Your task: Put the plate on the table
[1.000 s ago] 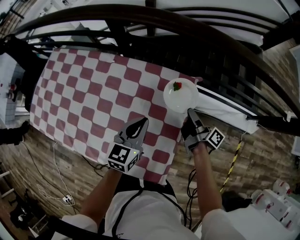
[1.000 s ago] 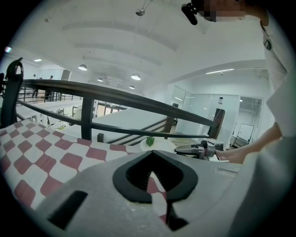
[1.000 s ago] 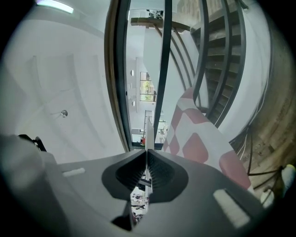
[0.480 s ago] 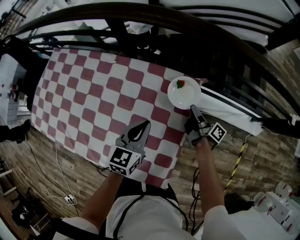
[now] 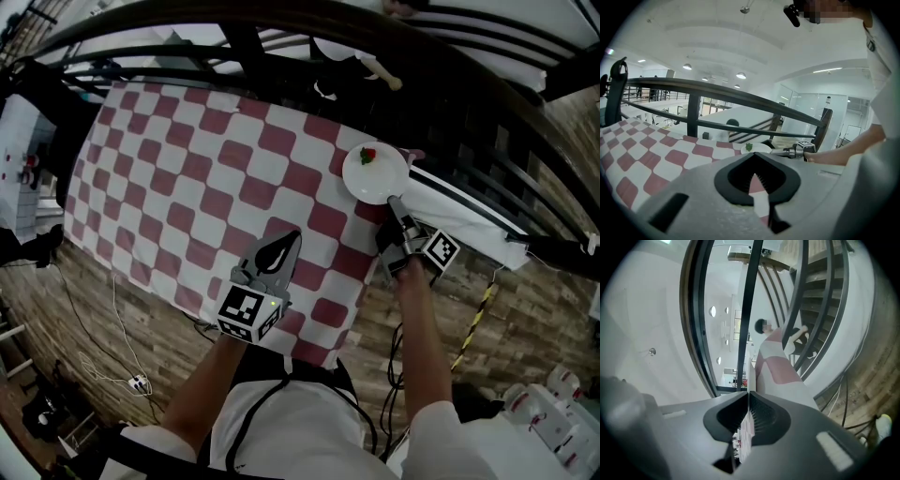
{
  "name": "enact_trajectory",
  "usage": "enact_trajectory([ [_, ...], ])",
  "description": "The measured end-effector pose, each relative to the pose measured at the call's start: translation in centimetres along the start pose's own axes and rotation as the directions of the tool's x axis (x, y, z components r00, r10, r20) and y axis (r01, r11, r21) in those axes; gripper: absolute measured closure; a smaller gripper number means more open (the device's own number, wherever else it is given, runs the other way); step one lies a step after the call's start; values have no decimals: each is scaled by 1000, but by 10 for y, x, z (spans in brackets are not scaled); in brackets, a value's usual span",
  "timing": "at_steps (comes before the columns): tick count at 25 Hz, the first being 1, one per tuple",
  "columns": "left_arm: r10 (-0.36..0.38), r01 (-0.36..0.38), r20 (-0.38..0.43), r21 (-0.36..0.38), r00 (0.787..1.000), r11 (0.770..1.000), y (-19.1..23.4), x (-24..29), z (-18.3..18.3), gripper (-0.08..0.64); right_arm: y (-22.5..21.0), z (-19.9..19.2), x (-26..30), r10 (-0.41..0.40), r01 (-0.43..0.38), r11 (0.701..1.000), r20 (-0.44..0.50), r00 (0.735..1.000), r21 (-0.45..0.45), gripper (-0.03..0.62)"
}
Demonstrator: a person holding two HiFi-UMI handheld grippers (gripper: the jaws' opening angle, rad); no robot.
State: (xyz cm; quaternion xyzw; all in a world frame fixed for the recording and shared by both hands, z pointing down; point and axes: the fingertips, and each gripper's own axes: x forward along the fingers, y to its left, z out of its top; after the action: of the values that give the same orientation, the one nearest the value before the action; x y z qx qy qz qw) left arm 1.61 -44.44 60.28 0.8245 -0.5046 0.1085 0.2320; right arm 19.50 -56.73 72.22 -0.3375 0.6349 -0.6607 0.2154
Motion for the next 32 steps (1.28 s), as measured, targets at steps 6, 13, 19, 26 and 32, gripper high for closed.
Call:
enact_trajectory([
  [6, 7, -7, -2, 1, 1000, 1000, 5, 0, 1, 554, -4, 1, 8, -61, 61, 998, -5, 998, 18, 575],
  [13, 2, -2, -7, -4, 1000, 1000, 4, -1, -2, 554, -9, 2, 9, -120, 120, 993, -4, 993, -5, 574],
  [19, -9, 9, -12, -7, 1000, 1000, 2, -2, -1, 554, -12, 5, 9, -180, 181, 983, 19, 983, -37, 545],
  [26, -10, 10, -11, -6, 1000, 1000, 5, -12, 2, 554, 0, 2, 16, -210, 212, 973, 26, 977, -94, 371],
  [32, -22, 22, -16, -1, 1000, 1000, 6, -16, 4, 554, 5, -1, 17, -237, 240, 962, 34, 971, -131, 291],
])
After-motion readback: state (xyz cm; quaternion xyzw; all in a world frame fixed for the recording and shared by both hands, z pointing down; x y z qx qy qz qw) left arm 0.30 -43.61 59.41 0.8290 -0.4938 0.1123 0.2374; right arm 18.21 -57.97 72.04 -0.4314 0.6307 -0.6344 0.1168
